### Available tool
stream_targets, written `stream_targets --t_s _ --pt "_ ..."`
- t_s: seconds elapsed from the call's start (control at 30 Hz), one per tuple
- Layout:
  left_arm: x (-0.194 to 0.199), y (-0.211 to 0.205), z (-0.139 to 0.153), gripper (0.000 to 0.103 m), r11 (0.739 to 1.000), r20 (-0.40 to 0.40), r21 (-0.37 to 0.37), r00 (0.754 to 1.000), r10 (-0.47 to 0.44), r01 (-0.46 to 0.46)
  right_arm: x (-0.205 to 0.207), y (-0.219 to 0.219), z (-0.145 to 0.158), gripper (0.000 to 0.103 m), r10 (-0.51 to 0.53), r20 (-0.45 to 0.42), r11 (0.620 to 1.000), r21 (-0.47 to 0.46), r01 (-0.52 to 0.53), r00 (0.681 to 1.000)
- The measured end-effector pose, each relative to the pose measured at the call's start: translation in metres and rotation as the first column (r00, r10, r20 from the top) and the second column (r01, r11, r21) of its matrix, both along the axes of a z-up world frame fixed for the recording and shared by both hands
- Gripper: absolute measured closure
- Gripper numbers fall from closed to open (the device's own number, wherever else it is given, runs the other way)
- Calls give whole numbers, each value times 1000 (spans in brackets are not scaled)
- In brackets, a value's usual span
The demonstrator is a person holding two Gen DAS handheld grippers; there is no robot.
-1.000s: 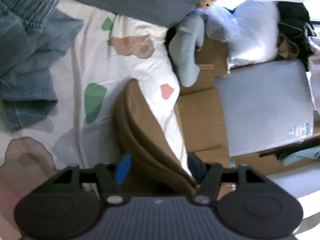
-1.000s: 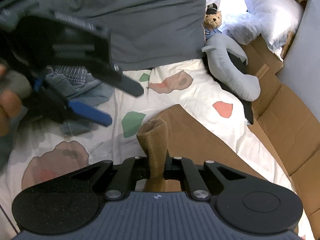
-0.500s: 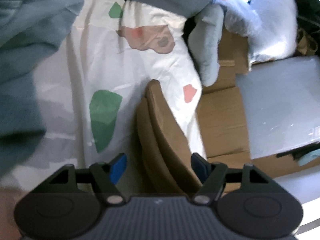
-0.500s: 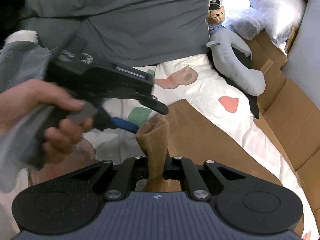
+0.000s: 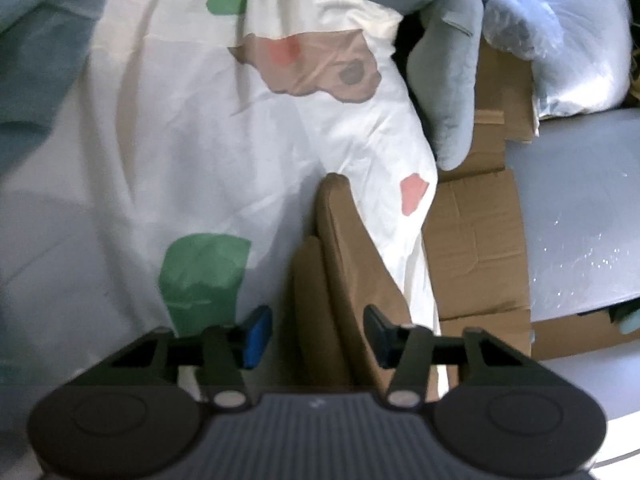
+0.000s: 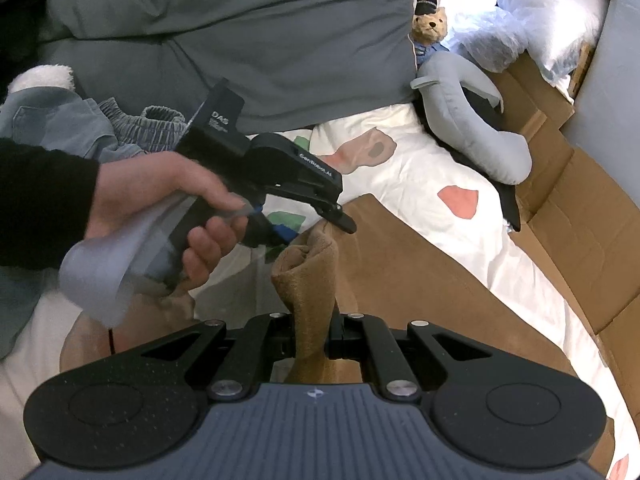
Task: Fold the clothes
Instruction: 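Lift the brown shirt bundle with both grippers pinching its folded edge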
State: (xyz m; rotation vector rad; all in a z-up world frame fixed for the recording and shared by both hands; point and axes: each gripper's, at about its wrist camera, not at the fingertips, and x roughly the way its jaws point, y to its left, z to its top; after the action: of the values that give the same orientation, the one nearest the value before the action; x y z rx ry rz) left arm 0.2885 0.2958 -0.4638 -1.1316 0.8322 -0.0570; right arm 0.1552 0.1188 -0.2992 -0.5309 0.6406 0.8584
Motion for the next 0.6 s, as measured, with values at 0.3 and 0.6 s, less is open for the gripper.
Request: stream_targets --t_s 0.3,0.6 --pt "8 -10 31 92 1000 47 20 999 -23 23 11 -14 15 98 -35 -54 997 73 39 998" --pt "29 -42 82 93 996 97 77 994 -59 51 27 -50 42 98 -38 -111 980 192 59 993"
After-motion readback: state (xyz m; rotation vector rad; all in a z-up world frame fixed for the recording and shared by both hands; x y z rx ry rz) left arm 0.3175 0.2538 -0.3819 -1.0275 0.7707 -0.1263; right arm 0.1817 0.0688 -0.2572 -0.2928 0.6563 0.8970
